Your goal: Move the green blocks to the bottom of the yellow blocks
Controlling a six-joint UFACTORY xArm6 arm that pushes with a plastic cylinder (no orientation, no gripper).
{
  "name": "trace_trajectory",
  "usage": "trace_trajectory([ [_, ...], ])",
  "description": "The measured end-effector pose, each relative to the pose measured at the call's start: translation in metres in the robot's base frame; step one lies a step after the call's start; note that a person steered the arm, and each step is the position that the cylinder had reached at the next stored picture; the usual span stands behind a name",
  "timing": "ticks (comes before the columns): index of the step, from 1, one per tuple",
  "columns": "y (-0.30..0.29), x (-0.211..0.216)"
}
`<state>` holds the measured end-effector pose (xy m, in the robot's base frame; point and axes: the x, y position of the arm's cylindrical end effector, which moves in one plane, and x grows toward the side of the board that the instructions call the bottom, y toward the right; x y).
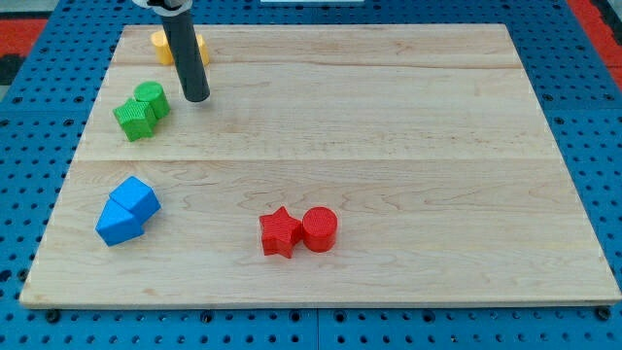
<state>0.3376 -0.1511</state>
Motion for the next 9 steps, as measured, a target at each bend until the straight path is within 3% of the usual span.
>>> trace_trajectory([
  [6, 0.057, -0.011],
  [9, 0.057, -0.02],
])
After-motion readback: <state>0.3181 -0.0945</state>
